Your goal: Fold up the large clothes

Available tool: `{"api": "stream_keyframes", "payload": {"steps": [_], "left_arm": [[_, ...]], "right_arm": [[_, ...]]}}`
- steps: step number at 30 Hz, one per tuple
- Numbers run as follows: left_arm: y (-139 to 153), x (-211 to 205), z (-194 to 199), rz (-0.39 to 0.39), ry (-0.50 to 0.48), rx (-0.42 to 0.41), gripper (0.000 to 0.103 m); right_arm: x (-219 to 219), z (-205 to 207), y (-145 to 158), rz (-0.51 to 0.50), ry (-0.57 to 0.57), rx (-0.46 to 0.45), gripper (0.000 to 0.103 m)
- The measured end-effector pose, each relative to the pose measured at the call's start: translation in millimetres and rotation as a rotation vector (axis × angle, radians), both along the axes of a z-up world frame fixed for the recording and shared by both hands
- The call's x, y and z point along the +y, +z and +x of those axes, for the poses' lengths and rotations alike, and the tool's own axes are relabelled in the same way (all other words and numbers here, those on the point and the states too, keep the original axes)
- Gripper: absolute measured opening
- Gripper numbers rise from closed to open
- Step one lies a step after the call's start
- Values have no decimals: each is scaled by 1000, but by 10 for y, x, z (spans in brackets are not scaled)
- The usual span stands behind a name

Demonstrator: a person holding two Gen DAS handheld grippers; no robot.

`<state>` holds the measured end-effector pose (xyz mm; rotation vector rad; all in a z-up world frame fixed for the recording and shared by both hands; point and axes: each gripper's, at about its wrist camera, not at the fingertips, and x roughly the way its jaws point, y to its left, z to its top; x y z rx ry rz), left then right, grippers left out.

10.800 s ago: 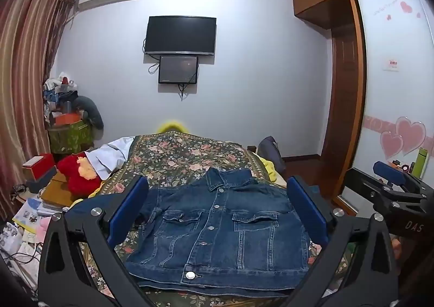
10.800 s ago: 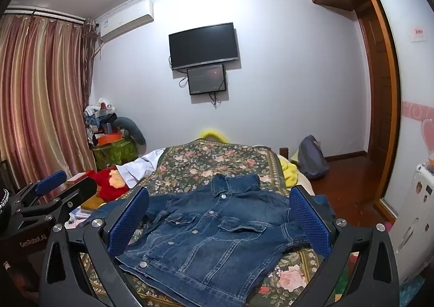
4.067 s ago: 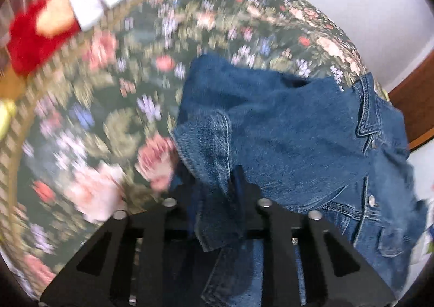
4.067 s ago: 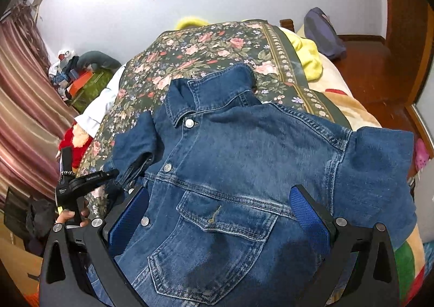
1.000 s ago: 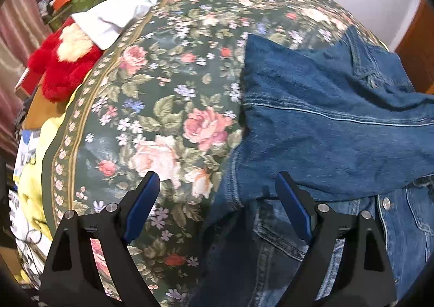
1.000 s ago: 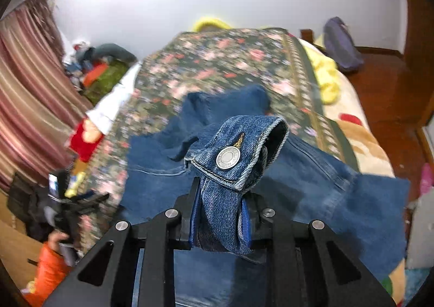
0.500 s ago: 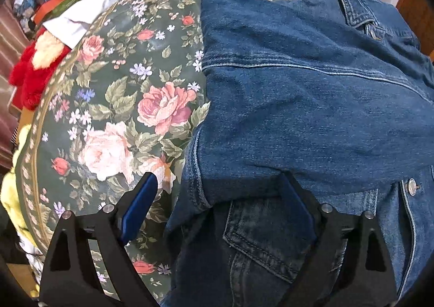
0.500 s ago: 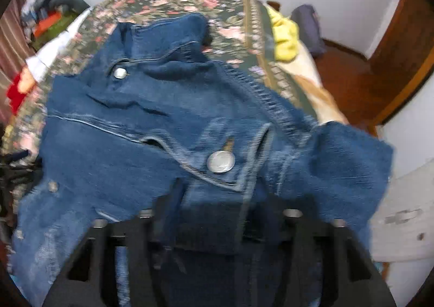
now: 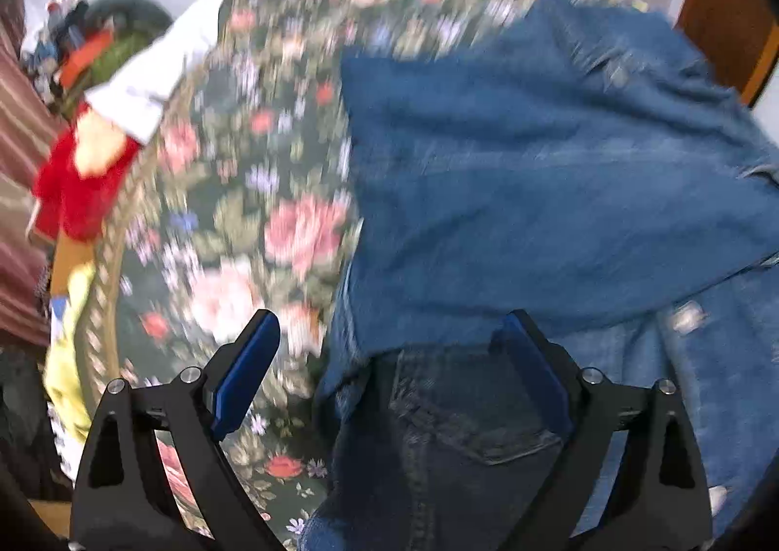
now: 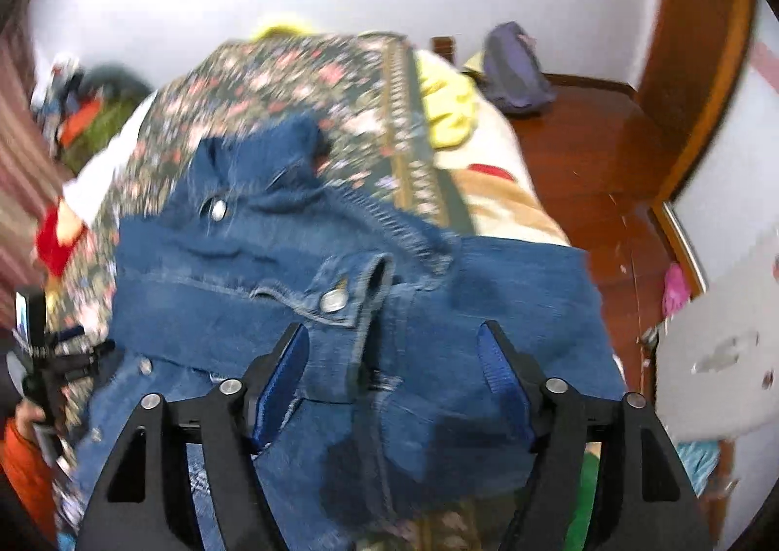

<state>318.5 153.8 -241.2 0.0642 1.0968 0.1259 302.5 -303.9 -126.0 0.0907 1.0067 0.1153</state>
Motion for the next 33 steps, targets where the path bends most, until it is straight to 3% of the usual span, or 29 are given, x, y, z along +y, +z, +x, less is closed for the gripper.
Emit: {"api": "stream_keyframes", "payload": {"steps": [6, 11, 19, 26, 27, 33], "left_arm": [[577, -426, 178, -53, -69, -126, 94], [703, -783, 359, -123, -137, -148, 94], [294, -1452, 635, -191, -219, -11, 94], [23, -1737, 767, -176, -259, 53, 94], [18, -1751, 767, -171, -263, 55, 94], [-10, -1705, 756, -199, -253, 51, 95]], "right_arm": [[-621, -163, 104, 75, -156, -15, 81], [-1009, -250, -161, 130, -247, 61, 82], [-1454, -429, -874, 273, -370, 220, 82], [-1603, -278, -1196, 397, -407, 263, 81], [-1603, -232, -1231, 403, -413, 261, 80], [-1566, -37, -1284, 417, -418, 230, 49]]}}
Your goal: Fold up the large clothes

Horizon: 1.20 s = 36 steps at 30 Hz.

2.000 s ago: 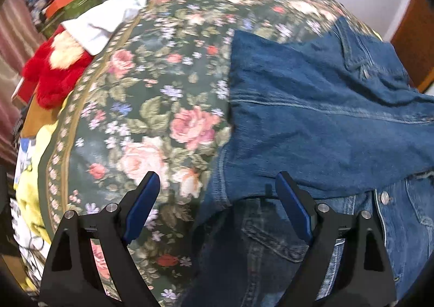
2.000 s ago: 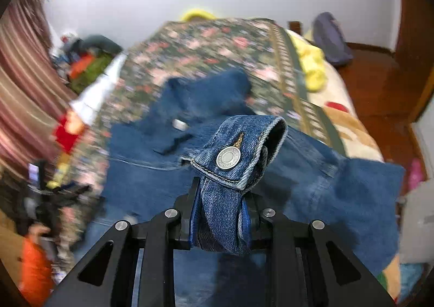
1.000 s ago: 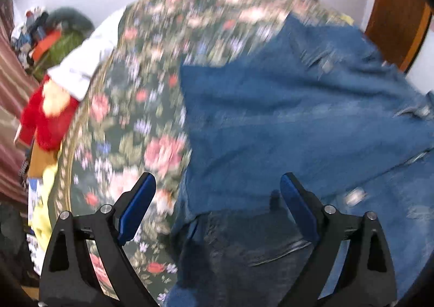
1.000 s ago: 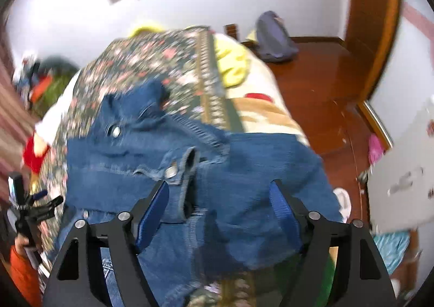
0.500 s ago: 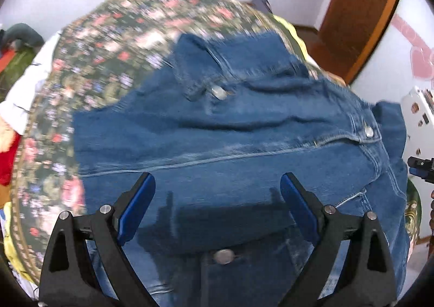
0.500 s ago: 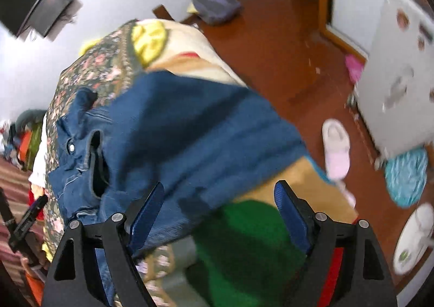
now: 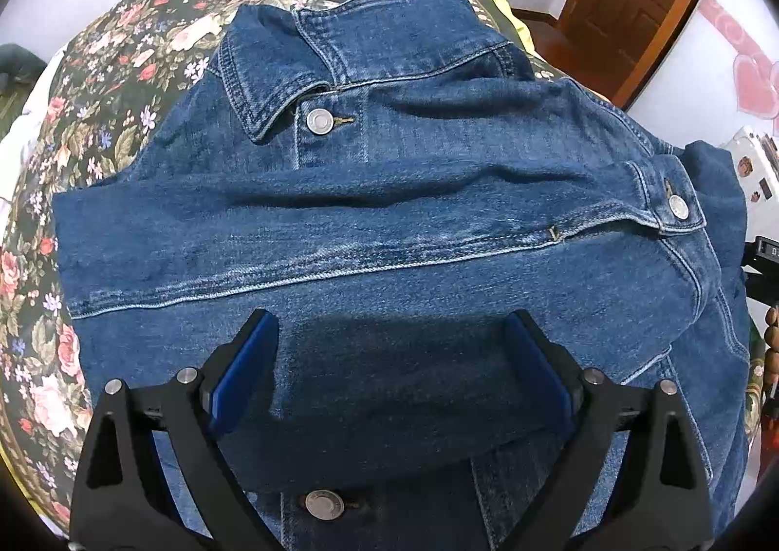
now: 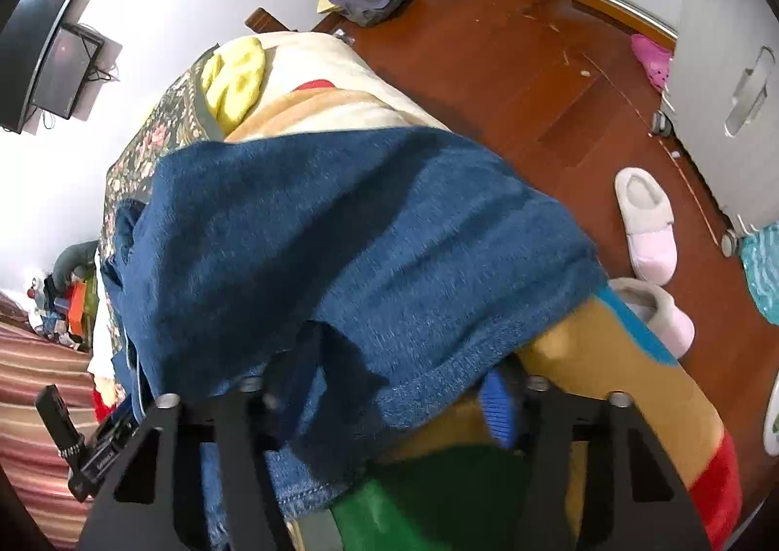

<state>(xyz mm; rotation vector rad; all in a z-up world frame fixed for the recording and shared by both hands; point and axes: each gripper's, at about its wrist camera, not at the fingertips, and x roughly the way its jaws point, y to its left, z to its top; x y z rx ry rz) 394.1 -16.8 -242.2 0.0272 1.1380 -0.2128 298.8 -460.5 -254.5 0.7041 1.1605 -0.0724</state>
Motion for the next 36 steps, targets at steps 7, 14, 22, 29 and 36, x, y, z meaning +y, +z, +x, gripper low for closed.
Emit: {"api": "stream_keyframes", "payload": {"steps": [7, 14, 22, 29, 36], "left_arm": [[65, -15, -66, 35, 12, -24, 95], [309, 126, -315, 23, 31, -85, 95], [663, 534, -602, 24, 79, -188, 95], [793, 937, -910, 36, 126, -237, 95], [623, 1265, -1137, 28, 184, -192, 95]], "right_arm": [[346, 23, 472, -187, 93, -136, 14], [646, -41, 1217, -227, 140, -341, 10], [1693, 7, 2064, -200, 355, -560, 8], [2729, 256, 1697, -157, 529, -462, 9], [3045, 420, 714, -79, 563, -122, 9]]}}
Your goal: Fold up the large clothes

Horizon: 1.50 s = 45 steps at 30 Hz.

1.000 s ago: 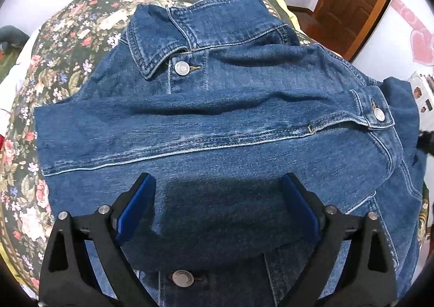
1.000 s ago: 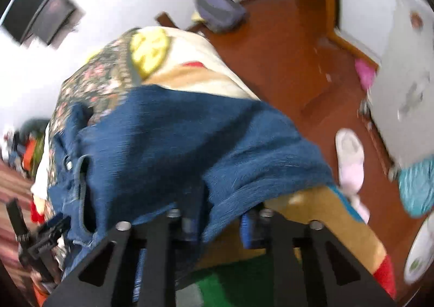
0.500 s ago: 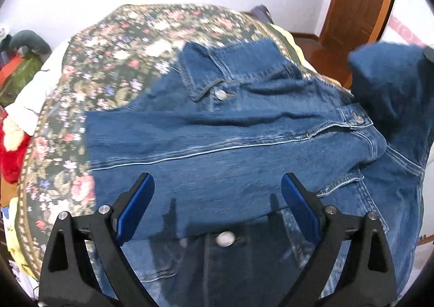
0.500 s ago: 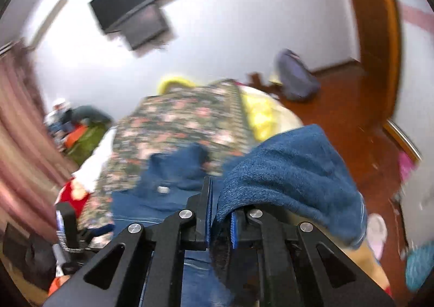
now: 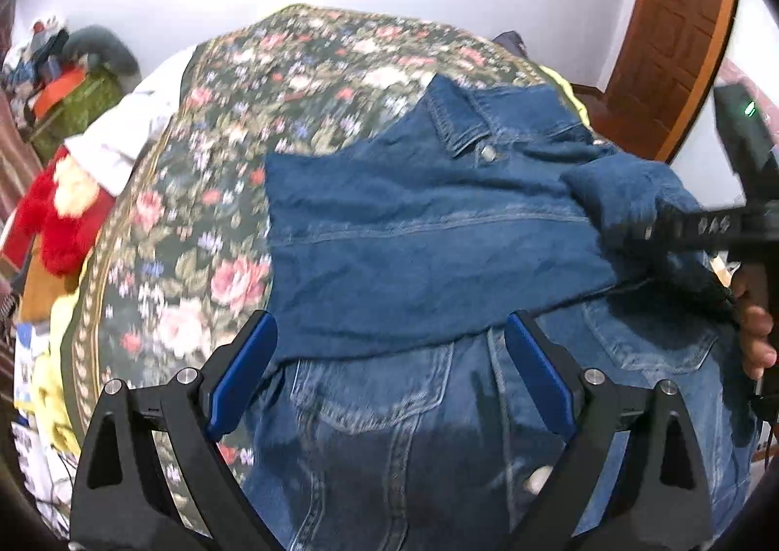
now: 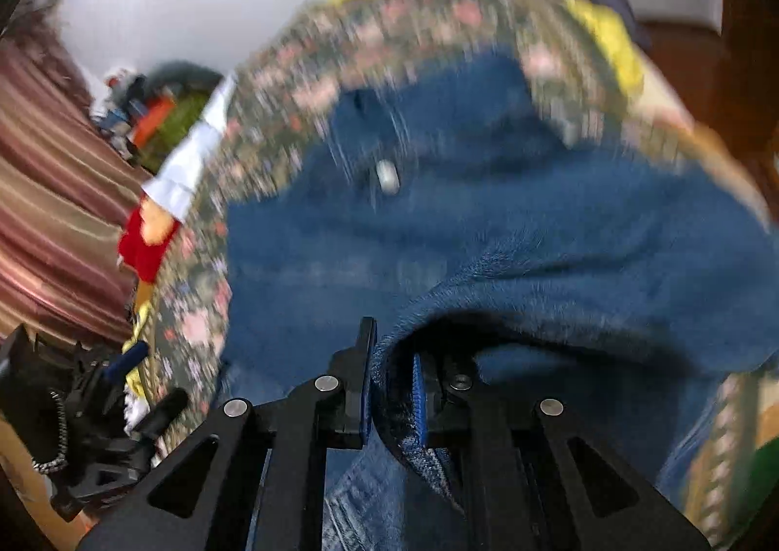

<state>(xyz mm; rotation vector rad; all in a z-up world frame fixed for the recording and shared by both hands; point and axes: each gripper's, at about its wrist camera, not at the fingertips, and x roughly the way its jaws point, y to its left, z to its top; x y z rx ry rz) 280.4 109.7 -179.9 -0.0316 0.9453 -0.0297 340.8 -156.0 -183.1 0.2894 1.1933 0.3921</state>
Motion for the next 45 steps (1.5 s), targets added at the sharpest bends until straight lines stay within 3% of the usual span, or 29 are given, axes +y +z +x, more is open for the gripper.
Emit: {"api": "stream_keyframes", "payload": {"steps": [2, 4, 11, 21, 27, 32, 37, 40, 45], "left_arm": [[-72, 35, -33, -12, 11, 25, 95], [-120, 42, -47, -18, 14, 41, 95], [-86, -150, -47, -10, -21, 40, 95], [253, -713, 141, 10, -138, -14, 95], [492, -1426, 370, 65, -291, -68, 95], [508, -2111, 606, 120, -441, -66, 95], [264, -2756, 851, 148, -562, 20, 95], [67, -3038, 944, 152, -625, 84, 95], [-244, -3447, 924, 272, -693, 105, 94]], "right_arm": [[32, 3, -236, -56, 19, 96, 9], [46, -38, -318, -74, 53, 97, 9], [-50, -220, -178, -105, 121, 129, 9], [-441, -649, 14, -20, 175, 151, 10], [-1053, -777, 364, -69, 27, -2, 10], [-1650, -800, 568, -143, -129, -83, 10], [-2099, -840, 602, -222, -242, -115, 10], [-2305, -860, 551, -198, -283, -104, 10], [-2517, -888, 340, -157, -335, -51, 10]]}}
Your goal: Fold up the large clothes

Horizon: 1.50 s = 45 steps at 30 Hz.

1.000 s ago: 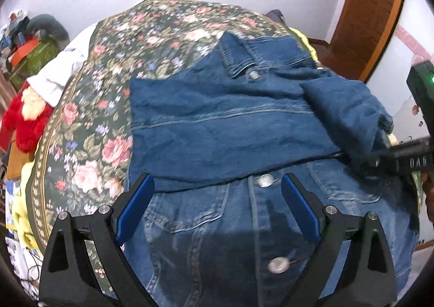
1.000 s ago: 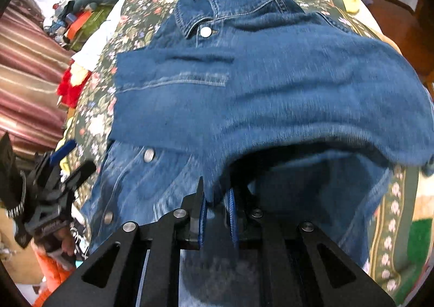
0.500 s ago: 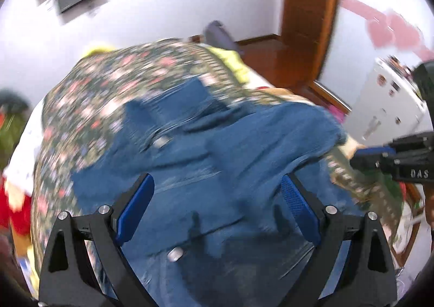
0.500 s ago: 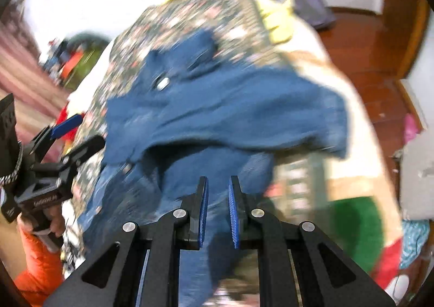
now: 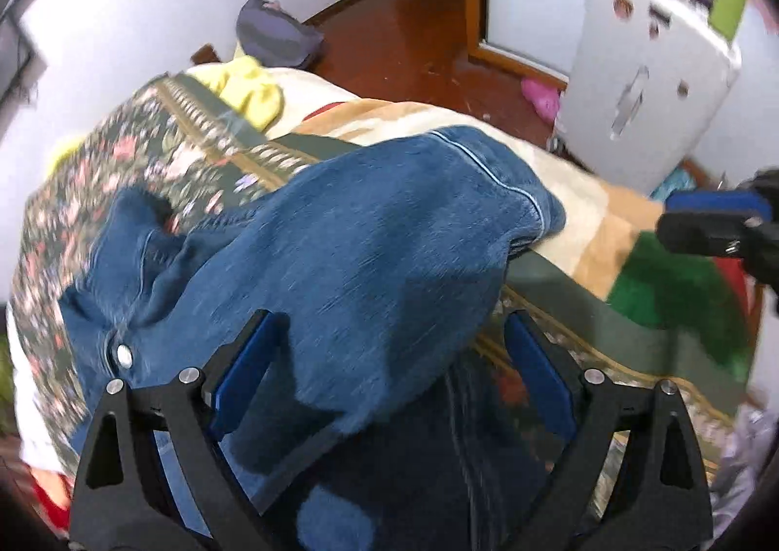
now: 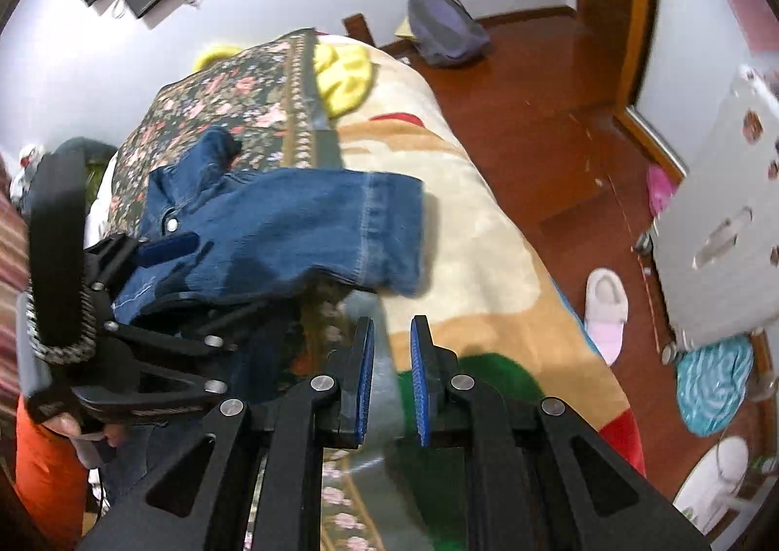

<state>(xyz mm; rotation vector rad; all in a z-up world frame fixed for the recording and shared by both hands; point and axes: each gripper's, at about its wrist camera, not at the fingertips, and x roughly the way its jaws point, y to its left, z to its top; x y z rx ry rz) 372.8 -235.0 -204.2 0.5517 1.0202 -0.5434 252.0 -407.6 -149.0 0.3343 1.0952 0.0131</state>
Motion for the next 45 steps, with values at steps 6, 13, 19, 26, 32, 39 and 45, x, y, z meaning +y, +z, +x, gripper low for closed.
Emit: {"api": "stream_keyframes", "payload": {"steps": [6, 13, 19, 26, 32, 39, 45], "left_arm": [[-105, -134, -32, 85, -6, -149, 43], [552, 292, -17, -108, 91, -223, 15], [1122, 1081, 44, -224, 225, -302, 12], [1131, 2316, 12, -238, 439, -317, 12], [389, 3084, -123, -147, 557, -194, 12], [-498, 3586, -298, -158, 623, 18, 28], [-610, 3813, -403, -247, 691, 8, 47]], "right_arm": [[-85, 0, -167, 60, -26, 29, 10], [77, 57, -238, 53, 15, 44, 10], [356, 148, -122, 47, 70, 14, 10], [768, 348, 66, 24, 136, -30, 10], [1243, 585, 2, -43, 206, -9, 10], [1695, 808, -423, -190, 278, 72, 10], [1810, 717, -445, -328, 370, 20, 10]]}}
